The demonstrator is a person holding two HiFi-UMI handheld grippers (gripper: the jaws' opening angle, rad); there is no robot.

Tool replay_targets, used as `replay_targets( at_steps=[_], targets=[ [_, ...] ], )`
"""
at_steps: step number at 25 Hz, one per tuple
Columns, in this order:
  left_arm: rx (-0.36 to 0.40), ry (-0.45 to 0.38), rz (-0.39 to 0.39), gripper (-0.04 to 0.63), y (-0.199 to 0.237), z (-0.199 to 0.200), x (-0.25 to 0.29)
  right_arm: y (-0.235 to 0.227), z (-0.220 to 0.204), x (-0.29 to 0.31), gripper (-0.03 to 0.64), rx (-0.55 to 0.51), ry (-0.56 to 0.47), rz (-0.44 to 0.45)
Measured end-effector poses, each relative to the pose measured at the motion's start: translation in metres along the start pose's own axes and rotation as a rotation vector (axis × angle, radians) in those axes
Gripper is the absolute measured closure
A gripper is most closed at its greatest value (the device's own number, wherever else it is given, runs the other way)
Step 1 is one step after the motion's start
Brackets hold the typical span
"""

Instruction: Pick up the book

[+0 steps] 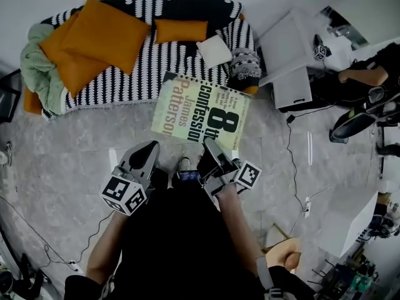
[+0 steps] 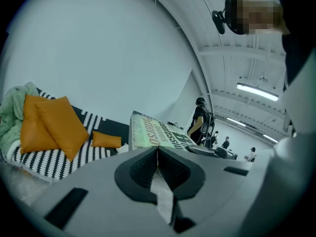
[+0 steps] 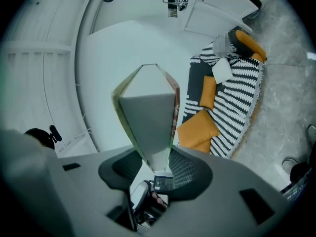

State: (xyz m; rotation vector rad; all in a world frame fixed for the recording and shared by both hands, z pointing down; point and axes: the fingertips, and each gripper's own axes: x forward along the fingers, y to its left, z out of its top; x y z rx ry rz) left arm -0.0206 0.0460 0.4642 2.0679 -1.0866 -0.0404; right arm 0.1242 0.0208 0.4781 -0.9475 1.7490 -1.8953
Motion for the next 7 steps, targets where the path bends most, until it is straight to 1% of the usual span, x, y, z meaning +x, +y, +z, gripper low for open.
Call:
replay_targets(
  at_steps=[7],
  targets=[
    [-0.007, 0.018, -0.007, 0.581, -0.022, -0.016, 0.006, -0.007, 0.004, -0.018, 0.437, 0.012, 0.006, -0.003]
  ],
)
